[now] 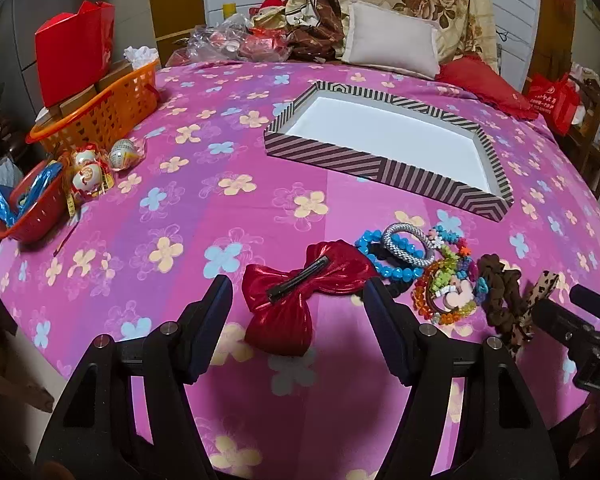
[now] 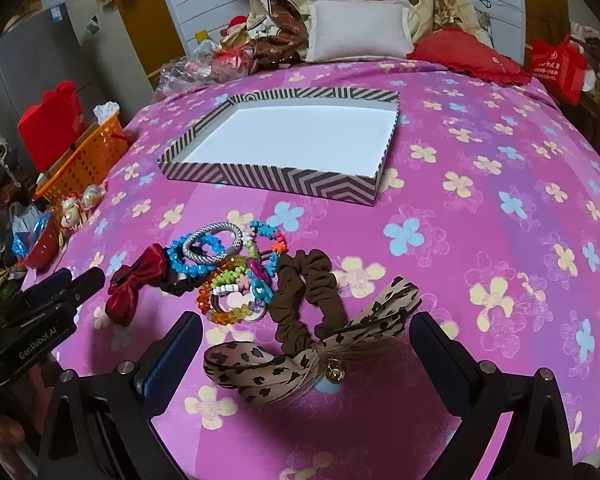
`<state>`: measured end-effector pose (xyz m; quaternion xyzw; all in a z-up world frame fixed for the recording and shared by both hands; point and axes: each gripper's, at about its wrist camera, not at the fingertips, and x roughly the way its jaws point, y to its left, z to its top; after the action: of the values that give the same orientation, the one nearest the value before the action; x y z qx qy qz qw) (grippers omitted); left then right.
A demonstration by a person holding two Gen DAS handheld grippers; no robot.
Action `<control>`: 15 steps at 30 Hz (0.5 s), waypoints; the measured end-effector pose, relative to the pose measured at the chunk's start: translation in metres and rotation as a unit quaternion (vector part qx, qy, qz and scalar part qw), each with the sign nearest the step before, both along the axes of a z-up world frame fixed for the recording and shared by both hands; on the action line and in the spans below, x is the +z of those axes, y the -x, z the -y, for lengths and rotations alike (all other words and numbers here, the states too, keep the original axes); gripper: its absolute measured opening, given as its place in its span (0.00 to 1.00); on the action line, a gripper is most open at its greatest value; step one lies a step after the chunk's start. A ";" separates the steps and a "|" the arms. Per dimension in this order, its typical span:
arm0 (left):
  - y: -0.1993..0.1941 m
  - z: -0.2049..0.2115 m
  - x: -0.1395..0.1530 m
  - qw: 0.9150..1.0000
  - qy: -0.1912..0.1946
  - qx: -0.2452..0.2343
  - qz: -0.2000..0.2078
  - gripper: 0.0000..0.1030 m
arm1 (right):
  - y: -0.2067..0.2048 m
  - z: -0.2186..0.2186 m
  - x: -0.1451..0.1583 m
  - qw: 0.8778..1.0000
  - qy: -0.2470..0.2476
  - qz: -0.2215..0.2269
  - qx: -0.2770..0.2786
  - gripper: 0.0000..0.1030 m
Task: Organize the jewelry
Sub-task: 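Move both grippers toward the red bow and leopard bow on the bedspread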
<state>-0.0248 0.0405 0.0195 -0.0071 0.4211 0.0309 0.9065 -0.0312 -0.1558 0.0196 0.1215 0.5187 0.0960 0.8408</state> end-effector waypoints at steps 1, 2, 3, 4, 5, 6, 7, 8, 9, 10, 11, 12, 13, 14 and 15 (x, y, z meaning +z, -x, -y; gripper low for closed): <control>-0.001 0.001 -0.001 1.000 -0.002 0.001 -0.001 0.66 | 0.000 0.000 -0.001 1.000 0.000 -0.001 0.000 1.00; -0.002 0.001 -0.002 1.000 -0.003 0.001 -0.003 0.66 | 0.000 -0.001 -0.003 1.000 0.001 -0.003 -0.001 1.00; -0.003 0.001 -0.003 1.000 -0.003 0.001 -0.004 0.66 | -0.001 -0.001 -0.004 1.000 0.003 -0.004 -0.001 1.00; -0.004 0.001 -0.004 1.000 -0.004 0.002 -0.006 0.66 | -0.001 -0.001 -0.005 1.000 0.005 -0.004 0.000 1.00; -0.004 0.001 -0.005 1.000 -0.003 0.002 -0.007 0.66 | -0.001 -0.001 -0.006 1.000 0.007 -0.004 0.000 1.00; -0.005 0.001 -0.006 1.000 -0.003 0.002 -0.008 0.66 | -0.001 -0.001 -0.007 1.000 0.011 -0.004 0.001 1.00; -0.006 0.001 -0.007 1.000 -0.003 0.003 -0.009 0.66 | -0.001 -0.001 -0.007 1.000 0.014 -0.004 0.002 1.00; -0.006 0.000 -0.008 1.000 -0.003 0.004 -0.009 0.66 | -0.002 -0.002 -0.008 1.000 0.017 -0.004 0.002 1.00; -0.007 0.000 -0.009 1.000 -0.003 0.004 -0.010 0.66 | -0.002 -0.002 -0.008 1.000 0.020 -0.004 0.002 1.00; -0.007 0.000 -0.009 1.000 -0.002 0.004 -0.011 0.66 | -0.002 -0.002 -0.008 1.000 0.020 -0.004 0.002 1.00; -0.008 0.000 -0.010 1.000 -0.001 0.005 -0.012 0.66 | -0.002 -0.002 -0.008 1.000 0.019 -0.004 0.002 1.00; -0.008 -0.001 -0.010 1.000 -0.001 0.005 -0.013 0.66 | -0.002 -0.002 -0.008 1.000 0.018 -0.003 0.002 1.00; -0.008 -0.001 -0.011 1.000 0.000 0.006 -0.013 0.66 | -0.002 -0.002 -0.007 1.000 0.019 -0.001 0.003 1.00; -0.008 -0.002 -0.011 1.000 0.000 0.007 -0.013 0.66 | -0.002 -0.003 -0.007 1.000 0.021 0.000 0.004 1.00; -0.008 -0.002 -0.011 1.000 0.000 0.007 -0.014 0.66 | -0.002 -0.004 -0.007 1.000 0.025 0.001 0.005 1.00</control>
<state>-0.0170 0.0425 0.0089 -0.0099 0.4332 0.0377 0.9004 -0.0287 -0.1515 0.0130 0.0979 0.5203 0.0879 0.8438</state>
